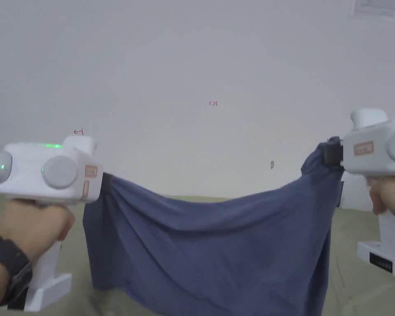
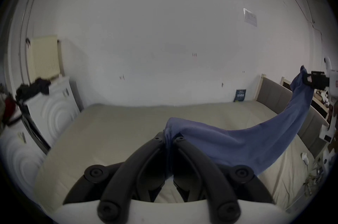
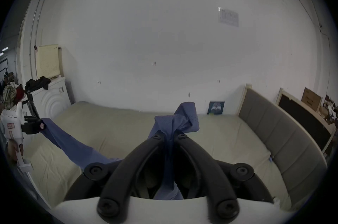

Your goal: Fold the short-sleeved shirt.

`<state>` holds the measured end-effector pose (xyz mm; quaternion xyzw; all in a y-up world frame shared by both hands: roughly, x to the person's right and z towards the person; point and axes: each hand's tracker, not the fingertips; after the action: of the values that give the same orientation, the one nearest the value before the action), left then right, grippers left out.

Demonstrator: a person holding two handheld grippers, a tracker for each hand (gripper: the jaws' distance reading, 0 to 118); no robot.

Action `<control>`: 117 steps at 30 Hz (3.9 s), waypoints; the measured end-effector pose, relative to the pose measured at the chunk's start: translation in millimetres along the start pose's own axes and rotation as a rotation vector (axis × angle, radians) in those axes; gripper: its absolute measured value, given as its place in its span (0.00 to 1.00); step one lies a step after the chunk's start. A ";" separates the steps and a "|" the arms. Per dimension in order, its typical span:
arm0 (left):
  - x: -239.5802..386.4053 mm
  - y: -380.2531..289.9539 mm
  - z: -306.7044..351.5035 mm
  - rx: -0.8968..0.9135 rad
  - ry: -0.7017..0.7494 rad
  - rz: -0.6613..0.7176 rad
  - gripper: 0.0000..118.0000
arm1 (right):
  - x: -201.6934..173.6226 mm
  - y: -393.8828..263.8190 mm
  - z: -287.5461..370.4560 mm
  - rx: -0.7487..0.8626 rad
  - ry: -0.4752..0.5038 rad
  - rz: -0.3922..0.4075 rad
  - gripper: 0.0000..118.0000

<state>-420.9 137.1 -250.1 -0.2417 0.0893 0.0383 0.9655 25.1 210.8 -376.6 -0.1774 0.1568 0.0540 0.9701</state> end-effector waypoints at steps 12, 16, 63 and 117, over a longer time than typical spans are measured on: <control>-32.5 -174.7 72.6 -0.214 -0.048 0.068 0.02 | 5.6 -167.2 76.2 -0.086 0.002 -0.101 0.06; -34.9 -208.0 96.7 -0.229 -0.067 0.040 0.02 | 4.6 -210.7 109.2 -0.097 -0.009 -0.115 0.06; -6.1 -326.3 130.6 -0.439 0.035 0.038 1.00 | 28.0 -343.5 219.7 -0.511 0.029 -0.193 0.01; 2.4 -254.8 123.4 -0.321 -0.057 -0.003 0.01 | 45.5 -286.7 141.0 -0.369 0.046 0.033 0.01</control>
<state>-369.8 -28.7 -26.4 -0.3920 0.0539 0.0575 0.9166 154.3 -3.1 -172.3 -0.3508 0.1695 0.0935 0.9162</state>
